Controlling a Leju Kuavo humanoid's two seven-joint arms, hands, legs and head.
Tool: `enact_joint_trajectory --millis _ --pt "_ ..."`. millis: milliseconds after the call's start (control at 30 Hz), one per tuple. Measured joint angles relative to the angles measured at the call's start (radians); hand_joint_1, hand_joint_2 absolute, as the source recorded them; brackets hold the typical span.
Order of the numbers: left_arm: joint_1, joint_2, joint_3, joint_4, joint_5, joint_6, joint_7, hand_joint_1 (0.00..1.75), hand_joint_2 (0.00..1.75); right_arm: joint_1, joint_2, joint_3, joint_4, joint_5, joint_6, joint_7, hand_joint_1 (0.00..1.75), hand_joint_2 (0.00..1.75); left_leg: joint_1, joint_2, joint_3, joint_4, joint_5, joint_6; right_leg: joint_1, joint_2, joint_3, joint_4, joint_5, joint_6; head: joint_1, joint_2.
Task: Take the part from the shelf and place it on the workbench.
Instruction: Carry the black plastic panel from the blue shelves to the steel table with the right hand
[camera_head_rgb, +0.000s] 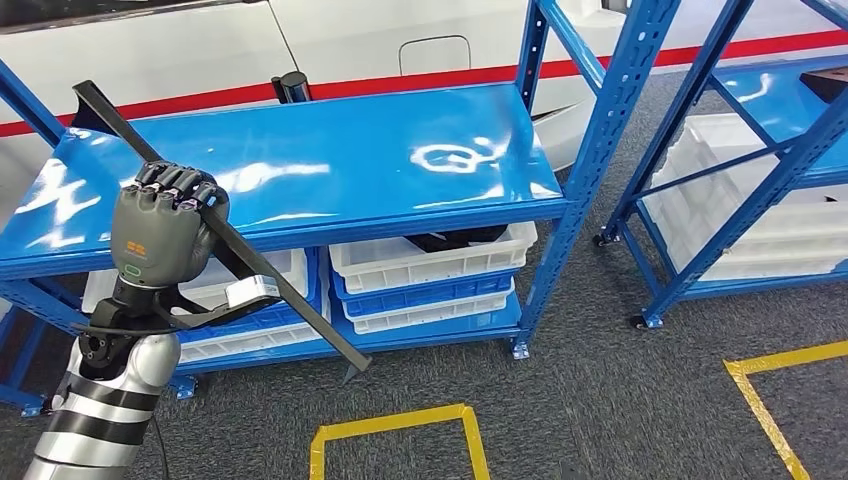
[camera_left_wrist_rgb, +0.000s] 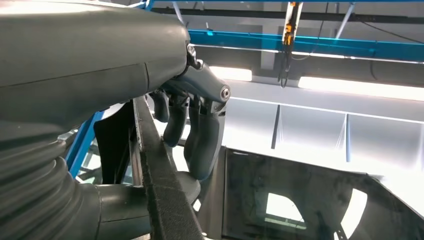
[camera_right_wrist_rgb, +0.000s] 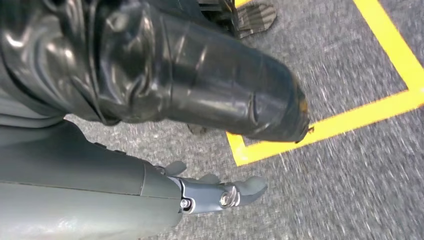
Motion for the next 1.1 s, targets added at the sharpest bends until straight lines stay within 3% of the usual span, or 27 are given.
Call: enact_joint_trajectory --millis 100,133,167,200,267,333,500,900,1100 --pt "-0.001 0.002 -0.001 0.003 0.002 -0.003 0.002 1.75 1.75 0.003 0.001 0.0 0.0 0.0 0.001 0.0 0.0 0.0 -0.015 0.008 -0.075 0.224 -0.132 0.014 0.012 -0.005 -0.004 0.001 0.009 -0.013 -0.002 0.0" --pt "0.0 0.002 -0.002 0.004 0.002 -0.004 0.003 1.75 1.75 0.005 0.002 0.0 0.0 0.0 0.002 0.0 0.0 0.0 -0.02 0.008 -0.089 0.278 -0.151 0.02 0.018 -0.006 -0.005 0.002 0.009 -0.014 -0.002 0.0" --pt "0.0 0.003 -0.002 0.006 0.003 -0.006 0.003 1.75 1.75 0.005 0.002 0.0 0.0 0.0 0.002 0.0 0.0 0.0 -0.025 0.008 -0.083 0.291 -0.151 0.027 0.023 -0.007 -0.004 0.002 0.009 -0.015 -0.002 0.0" --pt "0.0 0.003 -0.003 0.007 0.004 -0.007 0.004 1.75 1.75 0.005 0.002 0.0 0.0 0.0 0.003 0.0 0.0 0.0 -0.03 0.007 -0.059 0.262 -0.135 0.037 0.027 -0.007 -0.003 0.002 0.008 -0.015 -0.002 0.0" --pt "-0.002 0.004 -0.003 0.007 0.005 -0.008 0.004 1.75 1.75 0.004 0.005 0.0 0.0 0.0 0.003 0.0 0.0 0.0 -0.042 0.007 0.022 0.136 -0.094 0.059 0.032 -0.007 -0.001 0.002 0.004 -0.016 -0.001 0.0" --pt "-0.003 0.005 -0.004 0.008 0.006 -0.01 0.005 1.75 1.75 0.003 0.007 0.0 0.0 0.0 0.004 0.0 0.0 0.0 -0.054 0.008 0.069 0.053 -0.081 0.069 0.036 -0.007 -0.003 0.001 0.001 -0.013 -0.001 0.0" --pt "-0.004 0.007 -0.006 0.009 0.007 -0.012 0.006 1.75 1.75 0.003 0.009 0.0 0.0 -0.001 0.004 0.0 0.0 0.0 -0.065 0.005 0.07 0.029 -0.079 0.061 0.037 -0.009 -0.002 -0.006 0.002 -0.009 0.0 0.0" --pt "-0.003 0.009 -0.006 0.01 0.007 -0.013 0.006 1.75 1.75 0.002 0.007 0.0 0.0 -0.002 0.0 0.0 0.0 0.0 -0.07 0.004 0.067 0.029 -0.076 0.072 0.033 -0.011 -0.009 -0.023 0.013 0.009 0.0 0.0" --pt "-0.004 0.01 -0.006 0.01 0.015 -0.014 0.006 1.75 1.75 0.002 0.007 -0.001 0.0 -0.004 -0.001 -0.001 0.0 0.0 -0.07 0.004 0.067 0.029 -0.073 0.075 0.034 -0.011 -0.008 -0.023 0.015 0.011 0.0 0.0"
